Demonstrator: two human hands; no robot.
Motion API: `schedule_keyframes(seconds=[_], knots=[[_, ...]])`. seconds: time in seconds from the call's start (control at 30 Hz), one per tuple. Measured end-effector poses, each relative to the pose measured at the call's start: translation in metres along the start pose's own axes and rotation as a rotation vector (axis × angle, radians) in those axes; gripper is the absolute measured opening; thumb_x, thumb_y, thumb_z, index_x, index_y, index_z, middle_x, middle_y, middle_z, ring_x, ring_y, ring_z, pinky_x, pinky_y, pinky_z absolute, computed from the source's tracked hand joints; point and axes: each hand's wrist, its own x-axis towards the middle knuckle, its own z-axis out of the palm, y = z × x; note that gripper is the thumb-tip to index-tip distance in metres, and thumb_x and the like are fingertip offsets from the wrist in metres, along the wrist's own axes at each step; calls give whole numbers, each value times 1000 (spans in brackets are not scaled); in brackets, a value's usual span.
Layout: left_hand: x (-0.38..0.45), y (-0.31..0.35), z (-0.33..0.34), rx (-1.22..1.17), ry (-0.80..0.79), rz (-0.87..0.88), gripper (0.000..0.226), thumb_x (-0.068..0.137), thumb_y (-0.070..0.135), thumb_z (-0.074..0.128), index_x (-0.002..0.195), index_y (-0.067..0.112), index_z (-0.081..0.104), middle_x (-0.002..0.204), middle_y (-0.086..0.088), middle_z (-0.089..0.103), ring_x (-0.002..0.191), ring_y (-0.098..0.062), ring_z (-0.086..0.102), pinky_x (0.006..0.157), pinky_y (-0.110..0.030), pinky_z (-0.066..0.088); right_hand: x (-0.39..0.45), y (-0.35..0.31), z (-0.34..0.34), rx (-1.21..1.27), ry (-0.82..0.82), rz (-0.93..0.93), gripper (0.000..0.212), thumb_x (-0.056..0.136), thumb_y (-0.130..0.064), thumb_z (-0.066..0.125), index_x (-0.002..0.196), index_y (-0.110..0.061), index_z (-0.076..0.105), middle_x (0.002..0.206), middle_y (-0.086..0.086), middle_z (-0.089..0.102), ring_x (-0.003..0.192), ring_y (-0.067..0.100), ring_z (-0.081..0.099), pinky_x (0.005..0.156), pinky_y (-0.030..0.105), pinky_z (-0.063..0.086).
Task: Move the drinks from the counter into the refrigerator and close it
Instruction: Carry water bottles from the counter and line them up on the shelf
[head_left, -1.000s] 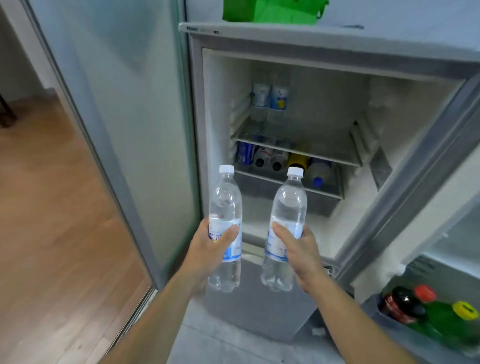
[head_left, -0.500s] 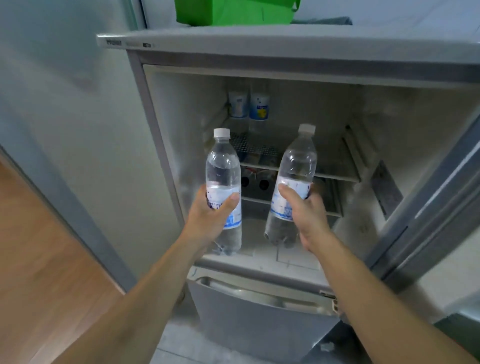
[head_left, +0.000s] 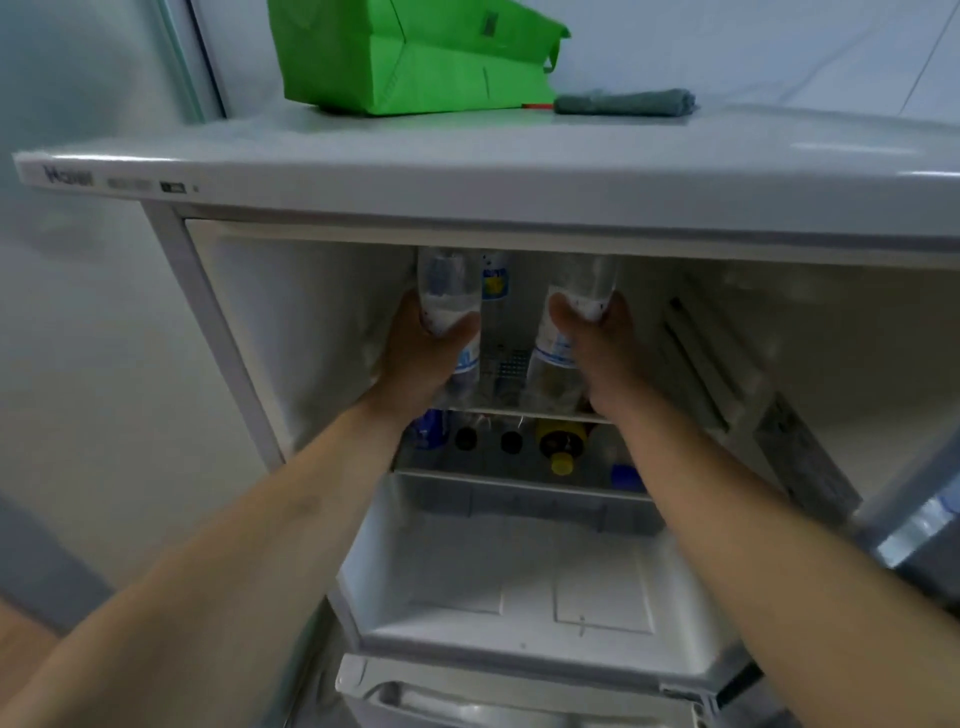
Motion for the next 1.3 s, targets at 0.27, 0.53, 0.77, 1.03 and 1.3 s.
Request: schedule_keyframes(seconds=[0.27, 0.53, 0.77, 1.03, 1.3], knots=[[58, -18, 54, -7, -71, -18, 59, 85, 14, 75, 137, 12, 47, 134, -6, 58, 120, -22, 58, 90, -28, 52, 72, 20, 4, -96, 142, -101, 57, 87, -28, 74, 134, -11, 46, 123, 7, 62, 103, 19, 64, 65, 15, 53], [98, -27, 91, 142, -97, 19, 70, 85, 20, 76, 144, 8, 41, 146, -10, 49, 132, -26, 49, 107, -35, 42, 111, 39, -6, -186, 188, -130, 79, 87, -25, 76, 151, -12, 31, 148, 12, 46, 122, 19, 50, 47, -7, 33], [100, -46, 79, 422, -194, 71, 82, 72, 31, 86, 140, 14, 44, 141, -8, 54, 127, -25, 53, 104, -40, 47, 102, 44, -27, -452, 59, -56, 76, 80, -24, 82, 142, -10, 40, 133, 6, 56, 120, 22, 57, 76, 15, 51], [102, -54, 95, 534, -119, 84, 70, 78, 33, 81, 137, 16, 49, 138, -8, 57, 124, -27, 56, 99, -28, 43, 105, 56, -21, -652, 36, -25, 66, 86, -41, 73, 140, -12, 47, 133, 10, 60, 115, 28, 61, 95, 40, 54], [115, -66, 114, 539, 36, 128, 64, 78, 28, 82, 128, 2, 52, 130, -17, 58, 120, -32, 57, 97, -36, 47, 128, 63, -12, -699, 19, -31, 59, 92, -33, 67, 141, -7, 45, 138, 16, 54, 122, 32, 55, 102, 42, 48]])
